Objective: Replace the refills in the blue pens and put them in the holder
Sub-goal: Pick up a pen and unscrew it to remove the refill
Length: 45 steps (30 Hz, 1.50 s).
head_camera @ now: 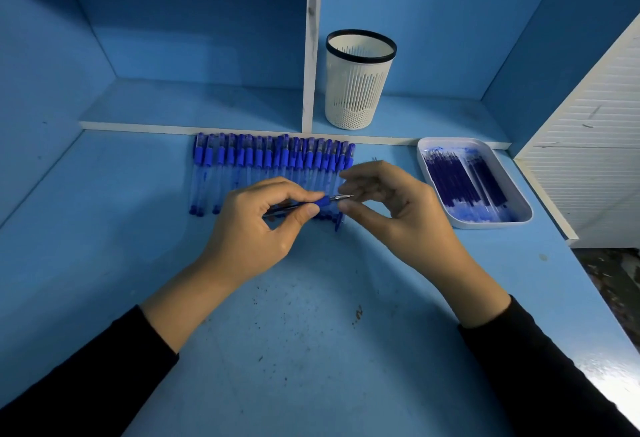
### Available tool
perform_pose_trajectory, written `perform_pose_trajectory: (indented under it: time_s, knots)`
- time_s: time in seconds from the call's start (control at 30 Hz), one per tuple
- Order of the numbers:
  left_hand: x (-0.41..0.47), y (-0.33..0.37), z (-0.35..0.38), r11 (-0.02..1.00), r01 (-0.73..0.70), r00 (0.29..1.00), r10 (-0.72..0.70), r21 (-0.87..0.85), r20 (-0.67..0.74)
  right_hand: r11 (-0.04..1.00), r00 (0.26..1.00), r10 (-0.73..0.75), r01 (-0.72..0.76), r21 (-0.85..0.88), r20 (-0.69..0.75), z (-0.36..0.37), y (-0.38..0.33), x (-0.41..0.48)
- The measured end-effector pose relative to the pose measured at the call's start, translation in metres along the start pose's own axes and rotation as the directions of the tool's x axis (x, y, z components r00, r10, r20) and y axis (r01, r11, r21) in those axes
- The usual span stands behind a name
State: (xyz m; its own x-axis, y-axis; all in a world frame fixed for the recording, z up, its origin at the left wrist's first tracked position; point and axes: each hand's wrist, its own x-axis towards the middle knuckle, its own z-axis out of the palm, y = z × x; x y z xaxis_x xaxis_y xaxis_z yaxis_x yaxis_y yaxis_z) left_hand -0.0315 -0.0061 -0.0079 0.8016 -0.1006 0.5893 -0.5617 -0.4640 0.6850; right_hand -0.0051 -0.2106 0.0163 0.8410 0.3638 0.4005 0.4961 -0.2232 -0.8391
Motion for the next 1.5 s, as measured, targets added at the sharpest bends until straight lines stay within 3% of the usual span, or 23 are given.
perform_pose_trajectory:
  time_s: [0.1, 0.23, 0.33, 0.43, 0.5, 0.6, 0.63, 0.87, 1.23, 1.37, 1.5]
  knots:
    - [-0.001, 0.0, -0.001, 1.0, -0.009, 1.0, 0.009, 0.006, -0.006, 0.998, 0.998, -0.049, 0.048, -0.041, -0.025, 0.001, 0.002, 0.0]
    - [-0.001, 0.001, 0.0, 0.992, -0.101, 0.995, 0.103, 0.079, -0.019, 1.0, 0.995, -0.001, -0.001, -0.02, -0.102, 0.007, 0.001, -0.002]
    - [0.001, 0.0, -0.002, 0.984, -0.132, 0.991, 0.134, 0.121, -0.007, 0.985, 0.984, 0.143, -0.13, 0.114, -0.107, 0.013, -0.004, -0.003]
    - [0.001, -0.004, -0.003, 0.992, -0.054, 0.998, 0.055, 0.114, -0.008, 0.922, 0.941, 0.33, -0.303, 0.242, -0.078, 0.011, -0.004, -0.001]
    - [0.001, -0.007, -0.003, 0.997, 0.015, 1.0, -0.013, 0.082, -0.027, 0.92, 0.914, 0.384, -0.365, 0.147, -0.134, 0.008, 0.001, 0.0]
    - [0.002, -0.01, -0.003, 0.993, 0.113, 0.991, -0.11, 0.04, -0.071, 0.896, 0.92, 0.298, -0.362, -0.258, -0.256, 0.005, 0.011, 0.0]
    - [0.002, -0.01, -0.003, 0.99, 0.136, 0.988, -0.134, 0.031, -0.077, 0.878, 0.925, 0.281, -0.355, -0.322, -0.256, 0.006, 0.013, -0.001]
    - [0.002, -0.009, -0.001, 0.98, 0.196, 0.978, -0.194, 0.019, -0.078, 0.848, 0.964, 0.24, -0.266, -0.458, -0.114, 0.021, 0.014, -0.005]
    - [0.0, -0.005, -0.001, 0.978, 0.21, 0.977, -0.21, 0.008, -0.049, 0.817, 0.964, 0.265, -0.244, -0.522, -0.034, 0.008, 0.008, -0.003]
    - [0.0, -0.005, -0.001, 0.976, 0.218, 0.975, -0.218, -0.007, -0.047, 0.867, 0.938, 0.334, -0.346, -0.359, -0.098, 0.005, 0.004, -0.002]
    - [0.001, -0.003, -0.001, 0.967, 0.253, 0.966, -0.255, -0.041, -0.044, 0.896, 0.887, 0.443, -0.444, 0.03, -0.13, 0.0, 0.0, 0.001]
